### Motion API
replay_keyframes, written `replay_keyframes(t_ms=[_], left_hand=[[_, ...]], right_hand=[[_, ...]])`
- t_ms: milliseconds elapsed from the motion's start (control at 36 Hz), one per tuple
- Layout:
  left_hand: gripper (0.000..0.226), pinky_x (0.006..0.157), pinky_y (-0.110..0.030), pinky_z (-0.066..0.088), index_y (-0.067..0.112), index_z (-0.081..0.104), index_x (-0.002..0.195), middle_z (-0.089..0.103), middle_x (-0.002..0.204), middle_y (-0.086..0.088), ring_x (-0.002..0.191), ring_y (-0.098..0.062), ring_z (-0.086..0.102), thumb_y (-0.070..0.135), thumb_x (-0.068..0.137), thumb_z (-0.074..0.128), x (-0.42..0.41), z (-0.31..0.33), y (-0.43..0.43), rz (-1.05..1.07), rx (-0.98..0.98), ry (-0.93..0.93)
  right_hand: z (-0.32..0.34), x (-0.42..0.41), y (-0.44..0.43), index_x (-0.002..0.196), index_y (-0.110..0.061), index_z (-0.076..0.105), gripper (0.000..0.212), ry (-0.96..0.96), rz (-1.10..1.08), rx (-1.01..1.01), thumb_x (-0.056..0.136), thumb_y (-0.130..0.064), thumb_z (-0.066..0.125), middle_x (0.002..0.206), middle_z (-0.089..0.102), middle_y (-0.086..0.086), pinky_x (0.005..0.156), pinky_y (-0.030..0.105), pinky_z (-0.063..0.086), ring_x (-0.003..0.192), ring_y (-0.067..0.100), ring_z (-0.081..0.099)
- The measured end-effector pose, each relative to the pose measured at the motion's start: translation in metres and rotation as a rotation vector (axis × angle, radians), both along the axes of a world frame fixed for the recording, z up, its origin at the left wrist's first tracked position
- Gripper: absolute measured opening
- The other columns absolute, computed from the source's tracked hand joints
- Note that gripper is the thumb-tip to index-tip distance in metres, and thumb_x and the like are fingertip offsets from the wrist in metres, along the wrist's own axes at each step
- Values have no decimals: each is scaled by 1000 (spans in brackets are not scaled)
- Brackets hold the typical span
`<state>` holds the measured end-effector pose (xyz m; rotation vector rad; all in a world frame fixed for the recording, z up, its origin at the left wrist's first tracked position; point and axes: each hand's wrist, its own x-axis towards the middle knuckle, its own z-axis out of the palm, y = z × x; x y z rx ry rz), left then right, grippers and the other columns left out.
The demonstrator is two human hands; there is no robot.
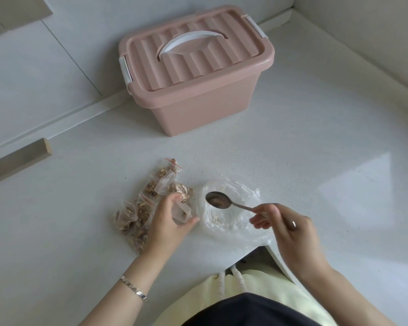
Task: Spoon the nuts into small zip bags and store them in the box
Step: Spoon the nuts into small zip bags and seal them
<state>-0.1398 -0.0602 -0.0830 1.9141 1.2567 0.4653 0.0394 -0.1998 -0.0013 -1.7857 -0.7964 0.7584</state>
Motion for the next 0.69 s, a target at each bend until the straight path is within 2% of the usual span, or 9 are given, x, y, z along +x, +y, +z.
replay_keyframes(t_ms=[56,167,222,278,361,417,528,611,694], left_hand=[[59,90,-1,29,10,54,119,54,113,4,106,-13,50,11,67,81,-9,2,6,-27,83,66],[64,100,-39,41,7,55,120,50,123,-13,116,-30,47,11,64,83,-27,-1,9,0,279,212],[57,101,-32,37,13,52,119,46,124,-10,117,-27,45,19,68,78,-29,3,5,15,364,183],[43,99,-19,31,15,50,115,46,120,-8,113,-21,44,28,76,63,-22,11,-3,-29,441,116],[31,96,-18,36,10,54,109,59,108,-10,105,-15,50,27,84,52,-1,16,-17,-160,426,89],[34,91,-23,45,7,56,114,60,110,-7,106,-18,53,28,87,55,14,17,-26,-206,313,174],[58,92,-27,41,12,34,135,47,131,-7,121,-23,42,43,89,53,46,9,-32,-150,33,406],[71,94,-34,41,8,24,137,50,128,-12,119,-29,45,48,86,55,64,0,-29,-198,17,594],[64,93,-36,41,8,20,138,55,121,-12,113,-29,49,30,88,54,71,-6,-28,-259,91,713]], right_hand=[[0,5,-2,77,-27,66,29,31,-37,-16,82,-42,42,73,71,-9,65,11,47,67,6,65],[-3,11,-5,75,-19,68,32,95,-110,-38,89,-31,43,70,71,-2,62,13,49,63,10,65],[-6,14,-7,75,-17,68,32,107,-135,-54,93,-23,43,70,71,0,62,16,50,64,13,65],[-9,16,-9,78,-15,68,33,111,-156,-60,91,-28,41,71,71,1,62,17,51,64,14,65],[-13,18,-12,79,-14,67,36,133,-188,-66,85,-37,40,71,71,1,61,18,51,63,15,65],[-15,19,-15,80,-14,68,39,135,-196,-81,82,-41,40,70,71,1,61,20,52,63,14,65],[-23,20,-20,78,-16,68,39,136,-204,-126,82,-43,41,68,71,1,61,21,51,62,14,65],[-31,22,-24,76,-17,68,35,129,-205,-169,89,-37,42,66,71,0,61,20,51,60,13,64],[-38,23,-27,75,-19,67,31,116,-181,-214,94,-27,44,65,70,-2,59,14,49,58,9,63]])
